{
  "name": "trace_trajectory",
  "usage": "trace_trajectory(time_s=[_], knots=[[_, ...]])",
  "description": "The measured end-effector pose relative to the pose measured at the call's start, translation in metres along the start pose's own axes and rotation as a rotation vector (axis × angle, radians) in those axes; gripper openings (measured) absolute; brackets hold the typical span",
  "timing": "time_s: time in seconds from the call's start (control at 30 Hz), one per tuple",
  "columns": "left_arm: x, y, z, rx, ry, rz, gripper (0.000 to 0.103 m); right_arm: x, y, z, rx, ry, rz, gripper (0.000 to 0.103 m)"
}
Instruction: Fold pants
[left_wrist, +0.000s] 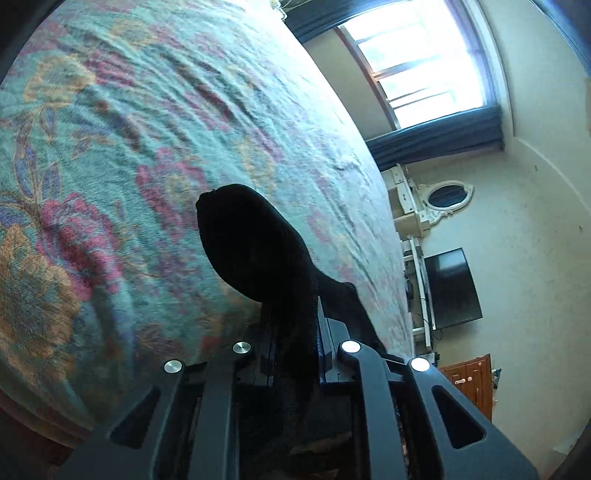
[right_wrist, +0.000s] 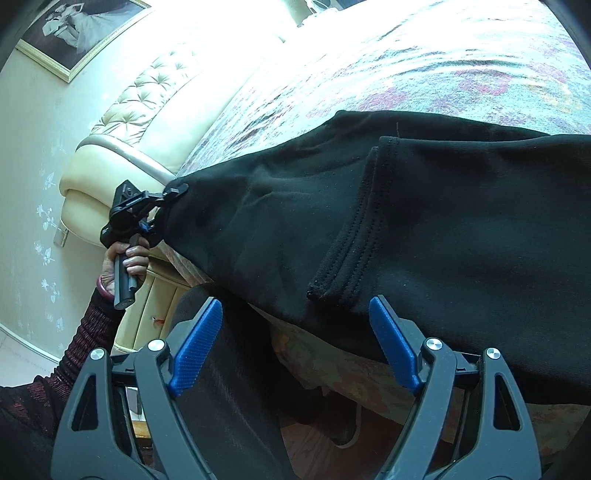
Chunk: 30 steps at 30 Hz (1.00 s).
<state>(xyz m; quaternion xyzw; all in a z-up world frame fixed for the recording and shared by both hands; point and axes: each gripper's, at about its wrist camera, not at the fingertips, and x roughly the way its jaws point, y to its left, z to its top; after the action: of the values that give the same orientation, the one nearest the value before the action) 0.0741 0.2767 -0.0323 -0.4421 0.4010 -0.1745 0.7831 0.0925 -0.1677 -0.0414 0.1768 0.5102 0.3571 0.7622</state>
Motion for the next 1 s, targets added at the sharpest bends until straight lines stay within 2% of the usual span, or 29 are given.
trace_trajectory(time_s=[0.3,0.47,0.57,0.63,0.77,0.87,0.93,1.0], knots=[[0.050,-0.135,-0.019,0.146,0.058,-0.162,0.015,-0.037,-0.026,-0.003,0.077,-0.100,0.001,0.082],[0.111,-0.204,-0.050,0.248,0.154,-0.201,0.015,-0.063,-0.040,-0.006,0.116,-0.173,0.012,0.082],[0.155,-0.230,-0.077,0.295,0.219,-0.208,0.015,-0.079,-0.047,-0.008,0.139,-0.227,0.019,0.082],[0.186,-0.240,-0.097,0.321,0.260,-0.200,0.015,-0.090,-0.053,-0.010,0.159,-0.256,0.022,0.082],[0.247,-0.249,-0.134,0.378,0.340,-0.133,0.015,-0.109,-0.068,-0.018,0.200,-0.306,0.014,0.082],[0.281,-0.247,-0.161,0.473,0.364,-0.021,0.016,-0.120,-0.079,-0.024,0.237,-0.337,0.004,0.082],[0.298,-0.239,-0.174,0.482,0.387,0.016,0.025,-0.127,-0.086,-0.028,0.255,-0.352,-0.005,0.082],[0.307,-0.231,-0.180,0.455,0.407,0.002,0.037,-0.133,-0.091,-0.030,0.271,-0.366,-0.010,0.082]])
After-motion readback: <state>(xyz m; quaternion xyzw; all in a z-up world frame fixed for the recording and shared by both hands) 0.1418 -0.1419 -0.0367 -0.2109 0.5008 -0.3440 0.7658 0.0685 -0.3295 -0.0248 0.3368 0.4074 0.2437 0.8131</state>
